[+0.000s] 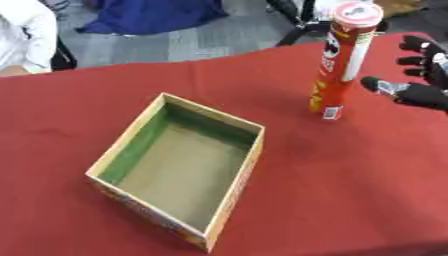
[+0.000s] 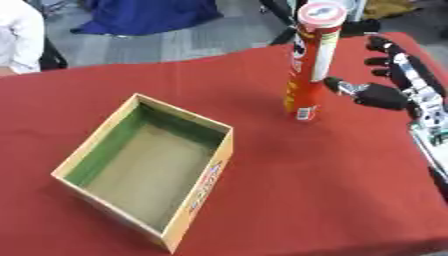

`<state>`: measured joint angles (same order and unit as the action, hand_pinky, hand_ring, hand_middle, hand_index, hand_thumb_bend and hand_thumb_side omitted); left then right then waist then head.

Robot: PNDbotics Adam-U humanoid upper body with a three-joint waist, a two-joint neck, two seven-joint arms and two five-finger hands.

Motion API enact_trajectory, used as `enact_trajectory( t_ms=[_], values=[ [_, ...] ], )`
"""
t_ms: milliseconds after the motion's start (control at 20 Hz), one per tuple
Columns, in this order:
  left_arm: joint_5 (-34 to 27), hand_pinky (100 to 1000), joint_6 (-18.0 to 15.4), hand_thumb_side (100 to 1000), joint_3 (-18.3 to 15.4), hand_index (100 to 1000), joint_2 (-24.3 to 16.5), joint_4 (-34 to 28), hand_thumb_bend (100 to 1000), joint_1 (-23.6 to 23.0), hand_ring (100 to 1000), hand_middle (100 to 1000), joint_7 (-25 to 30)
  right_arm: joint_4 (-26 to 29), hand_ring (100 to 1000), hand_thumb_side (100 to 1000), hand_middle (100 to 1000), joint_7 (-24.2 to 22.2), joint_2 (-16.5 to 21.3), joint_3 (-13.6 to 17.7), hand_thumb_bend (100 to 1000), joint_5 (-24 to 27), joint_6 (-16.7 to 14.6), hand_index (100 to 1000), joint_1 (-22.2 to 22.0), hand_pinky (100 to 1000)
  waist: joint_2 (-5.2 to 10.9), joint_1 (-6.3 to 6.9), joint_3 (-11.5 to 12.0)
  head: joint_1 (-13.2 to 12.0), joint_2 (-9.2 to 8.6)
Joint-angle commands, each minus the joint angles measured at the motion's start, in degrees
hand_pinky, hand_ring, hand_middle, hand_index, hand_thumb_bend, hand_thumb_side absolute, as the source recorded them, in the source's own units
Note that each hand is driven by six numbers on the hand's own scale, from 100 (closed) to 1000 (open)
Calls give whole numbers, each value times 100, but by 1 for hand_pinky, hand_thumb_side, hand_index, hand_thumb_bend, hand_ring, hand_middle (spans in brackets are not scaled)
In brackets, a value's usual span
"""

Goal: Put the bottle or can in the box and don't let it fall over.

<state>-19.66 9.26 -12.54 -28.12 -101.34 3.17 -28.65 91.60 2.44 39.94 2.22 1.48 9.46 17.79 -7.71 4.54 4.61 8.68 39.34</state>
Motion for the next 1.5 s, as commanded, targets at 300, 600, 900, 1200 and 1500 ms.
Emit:
enact_trajectory(
  t_ms=[300,600,900,1200,1500],
  values=[
    [-12,786,1,811,-12,848,-110,-27,540,38,797,763,32,-105,887,349,930,-196,46,-75,646,373,-200,980,210,880,38,18,3,-84,-71],
    [-20,786,11,812,21,848,-88,-34,538,73,797,763,62,-229,891,352,931,-249,-14,-145,645,435,-236,981,359,881,1,41,14,-100,-72],
    [-24,786,16,812,31,848,-69,-36,536,77,797,763,76,-320,893,353,932,-268,-80,-192,646,467,-300,981,513,881,-26,64,27,-130,-76],
    [-27,786,24,813,49,848,-48,-33,534,95,797,763,99,-403,895,355,933,-310,-146,-261,645,459,-333,981,719,881,-48,69,39,-136,-106],
    [-32,786,29,814,56,846,-32,-35,533,108,797,764,108,-475,913,360,934,-335,-206,-292,644,467,-368,982,870,882,-78,62,53,-119,-155]
  ],
)
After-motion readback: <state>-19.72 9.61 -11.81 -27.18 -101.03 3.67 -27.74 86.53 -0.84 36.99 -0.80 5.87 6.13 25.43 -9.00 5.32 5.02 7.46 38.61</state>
